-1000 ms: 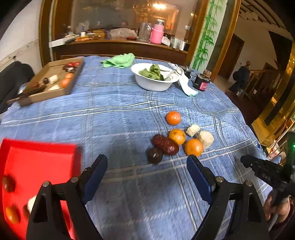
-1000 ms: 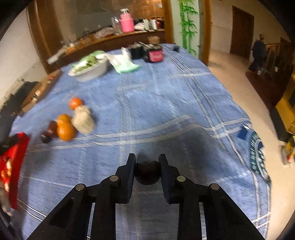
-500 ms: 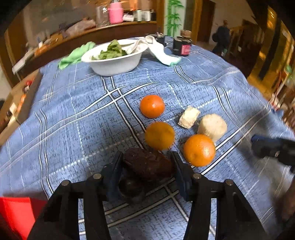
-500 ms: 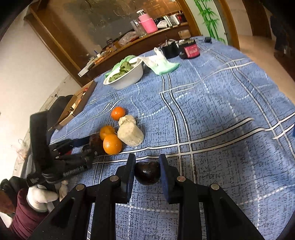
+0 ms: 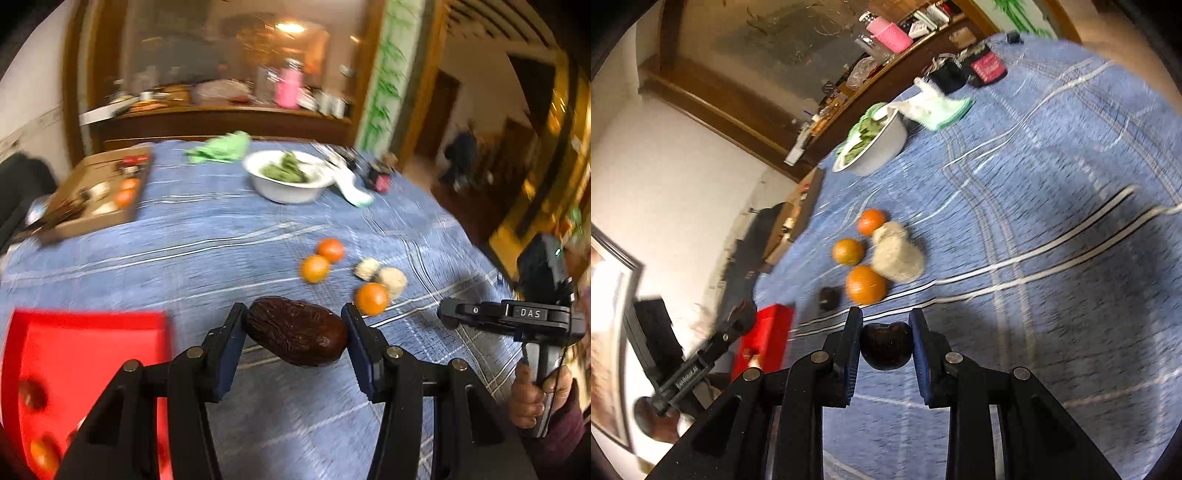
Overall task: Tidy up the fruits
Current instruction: 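Grasp a large wrinkled date with the left tool, then release the date and plum into the red tray from both tools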
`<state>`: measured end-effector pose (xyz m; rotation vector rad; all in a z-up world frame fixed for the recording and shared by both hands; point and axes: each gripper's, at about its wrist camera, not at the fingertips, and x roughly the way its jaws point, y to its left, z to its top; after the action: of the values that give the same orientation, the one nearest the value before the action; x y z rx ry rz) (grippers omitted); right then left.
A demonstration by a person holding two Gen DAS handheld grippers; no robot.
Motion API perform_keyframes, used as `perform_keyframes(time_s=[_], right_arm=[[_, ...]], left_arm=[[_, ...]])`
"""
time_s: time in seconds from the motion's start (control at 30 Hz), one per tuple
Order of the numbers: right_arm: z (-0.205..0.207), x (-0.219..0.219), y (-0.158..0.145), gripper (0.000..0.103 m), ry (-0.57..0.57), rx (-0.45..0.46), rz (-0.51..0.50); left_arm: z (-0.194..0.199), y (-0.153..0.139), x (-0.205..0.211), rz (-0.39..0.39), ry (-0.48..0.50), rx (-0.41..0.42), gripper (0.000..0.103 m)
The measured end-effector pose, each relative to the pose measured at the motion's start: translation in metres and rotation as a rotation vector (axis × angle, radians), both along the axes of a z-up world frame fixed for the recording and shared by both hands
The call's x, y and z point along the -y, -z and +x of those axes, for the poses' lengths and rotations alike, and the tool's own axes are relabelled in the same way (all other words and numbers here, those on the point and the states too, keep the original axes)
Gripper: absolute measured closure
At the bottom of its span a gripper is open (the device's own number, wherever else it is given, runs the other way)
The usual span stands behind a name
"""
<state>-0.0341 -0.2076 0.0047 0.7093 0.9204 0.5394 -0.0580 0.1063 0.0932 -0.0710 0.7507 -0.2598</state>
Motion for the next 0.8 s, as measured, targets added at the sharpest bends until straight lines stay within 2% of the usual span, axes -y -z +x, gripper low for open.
perform_keyframes(time_s=[0.1,0.2,0.37,0.47,0.57,0.67,0.7,0.8], right_arm=[[-0.004,-0.018,-0.006,0.075,-0.038,-0.019,0.031],[-0.009,-0.056,-0.022,0.075,-0.110,-0.001,0.005],[-0.018,-0.147,-0.048,0.075,-0.271,0.040,-0.042],[-0.022,-0.202,-0.053,0.075,-0.353,0.055,-0.070],[-0.025,-0.250,-0.053,0.074,-0.410,0.062,-0.109],[-0.026,-0.291,-0.053,0.074,-0.435,0.097,-0.218],[-0.026,-0.306,-0.053,0.074,-0.437,0.116,-0.273],[-0.021,-0.330,-0.047,0.074,-0.449,0.123,-0.346]], left_arm=[[-0.021,-0.006,-0.043,-0.037,-0.095,0.014,0.052],[-0.038,-0.003,-0.088,-0.054,-0.196,-0.001,0.052],[-0.066,0.012,-0.158,-0.039,-0.378,-0.042,0.052],[-0.075,0.025,-0.185,-0.014,-0.458,-0.069,0.052],[-0.079,0.035,-0.195,0.027,-0.493,-0.088,0.052],[-0.081,0.040,-0.198,0.050,-0.496,-0.094,0.052],[-0.082,0.042,-0.199,0.047,-0.489,-0.096,0.052],[-0.084,0.046,-0.203,0.017,-0.470,-0.106,0.052]])
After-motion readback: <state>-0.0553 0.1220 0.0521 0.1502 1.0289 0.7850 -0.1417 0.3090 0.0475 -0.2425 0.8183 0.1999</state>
